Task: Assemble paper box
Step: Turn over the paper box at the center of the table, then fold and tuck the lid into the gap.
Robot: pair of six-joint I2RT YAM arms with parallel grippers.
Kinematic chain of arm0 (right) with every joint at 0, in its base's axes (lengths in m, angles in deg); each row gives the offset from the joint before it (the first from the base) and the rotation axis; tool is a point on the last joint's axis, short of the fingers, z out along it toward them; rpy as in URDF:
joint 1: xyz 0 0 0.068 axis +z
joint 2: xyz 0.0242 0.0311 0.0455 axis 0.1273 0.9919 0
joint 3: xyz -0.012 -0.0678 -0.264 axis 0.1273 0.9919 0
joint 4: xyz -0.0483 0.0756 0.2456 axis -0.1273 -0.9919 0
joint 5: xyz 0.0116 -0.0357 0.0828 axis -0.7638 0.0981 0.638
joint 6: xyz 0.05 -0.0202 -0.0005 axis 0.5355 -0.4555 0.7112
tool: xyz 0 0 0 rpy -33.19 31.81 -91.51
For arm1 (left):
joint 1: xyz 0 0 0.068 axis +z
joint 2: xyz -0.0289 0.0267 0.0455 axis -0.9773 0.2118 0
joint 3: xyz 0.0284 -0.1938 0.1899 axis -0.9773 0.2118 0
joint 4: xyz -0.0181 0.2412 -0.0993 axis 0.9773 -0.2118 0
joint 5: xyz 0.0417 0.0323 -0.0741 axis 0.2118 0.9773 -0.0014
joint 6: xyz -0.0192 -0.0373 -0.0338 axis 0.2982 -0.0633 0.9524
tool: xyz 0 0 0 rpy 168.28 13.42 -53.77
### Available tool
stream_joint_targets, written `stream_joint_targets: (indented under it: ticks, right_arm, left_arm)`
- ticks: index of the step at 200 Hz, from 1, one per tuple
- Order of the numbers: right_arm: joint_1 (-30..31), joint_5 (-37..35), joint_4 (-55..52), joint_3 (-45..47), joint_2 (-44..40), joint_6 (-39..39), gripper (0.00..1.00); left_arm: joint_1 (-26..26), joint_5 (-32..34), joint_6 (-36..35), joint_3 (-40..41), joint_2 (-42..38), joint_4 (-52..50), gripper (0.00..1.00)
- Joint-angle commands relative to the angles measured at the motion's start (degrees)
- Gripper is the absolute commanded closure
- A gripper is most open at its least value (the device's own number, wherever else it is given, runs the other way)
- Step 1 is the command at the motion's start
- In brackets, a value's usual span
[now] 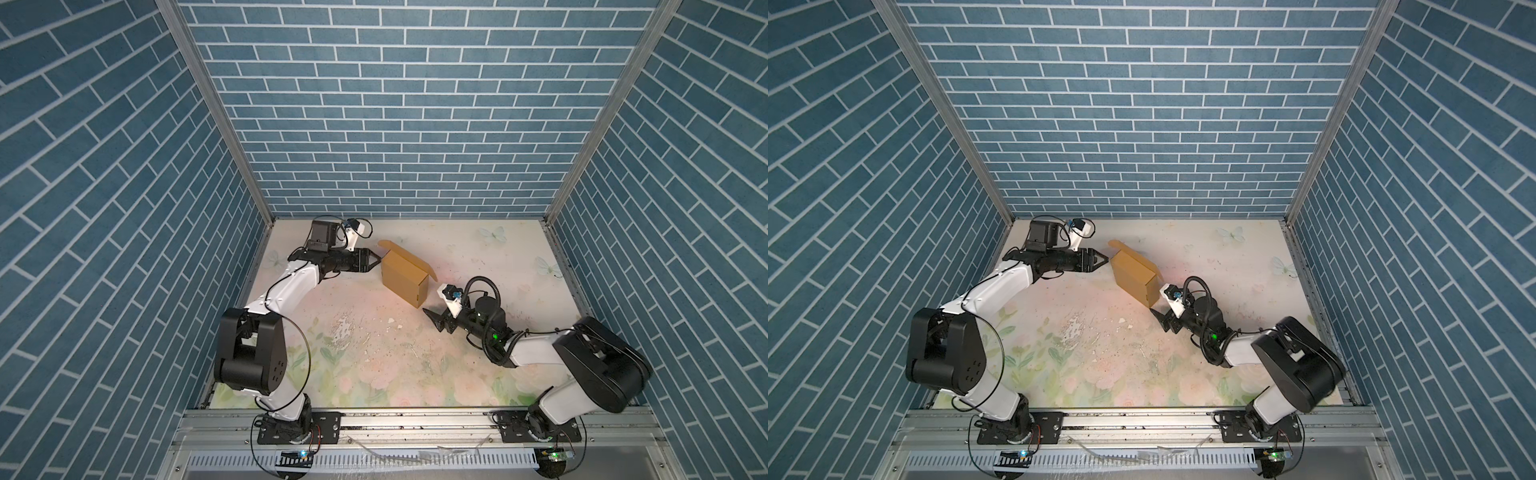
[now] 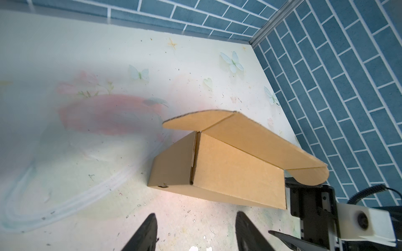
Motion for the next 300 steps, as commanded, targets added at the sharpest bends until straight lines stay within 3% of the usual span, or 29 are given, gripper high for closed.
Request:
stream_joint_targets:
  ticks: [1,34,53,67,109,137,182,217,300]
  right_arm:
    - [-2.5,7.6,-20.0,-4.4,-5.2,-3.6,0.2]
    - [-7.5,18.7,-40.0,-14.1,-9.3,-8.5,0.33]
    - [-9.0,20.6,-52.2,-20.9,-9.5,-10.4,0.43]
    - [-9.2,19.8,-56.5,-23.4,-10.4,-11.1,0.46]
    - [-12.8,20.0,-58.5,-26.0,-11.4,-11.6,0.48]
    - [-14.6,22.7,-64.3,-30.5,-8.8,-15.9,0.49]
    - [-17.4,25.6,-71.2,-37.9,-4.1,-21.4,0.5]
    - [-17.4,27.6,-77.3,-45.8,2.2,-25.0,0.55]
    - [-17.0,30.2,-77.0,-48.7,5.3,-24.3,0.58]
  left_arm:
    - [0.4,-0.3,-8.1,-5.1,-0.8,-6.1,0.41]
    - [0.4,-0.2,-15.9,-13.0,2.0,-12.0,0.41]
    - [0.4,-2.3,-17.4,-16.6,4.7,-13.3,0.41]
    - [0.2,-2.7,-17.3,-19.8,6.9,-13.8,0.41]
    - [0.2,-5.3,-17.9,-31.0,15.3,-18.4,0.42]
    - [0.3,-11.4,-28.8,-33.9,17.9,-22.6,0.42]
    - [0.3,-14.1,-41.5,-42.9,23.2,-33.6,0.42]
    - [0.3,-13.7,-40.6,-43.9,25.1,-34.2,0.42]
    - [0.0,-12.4,-38.0,-42.7,26.4,-32.8,0.48]
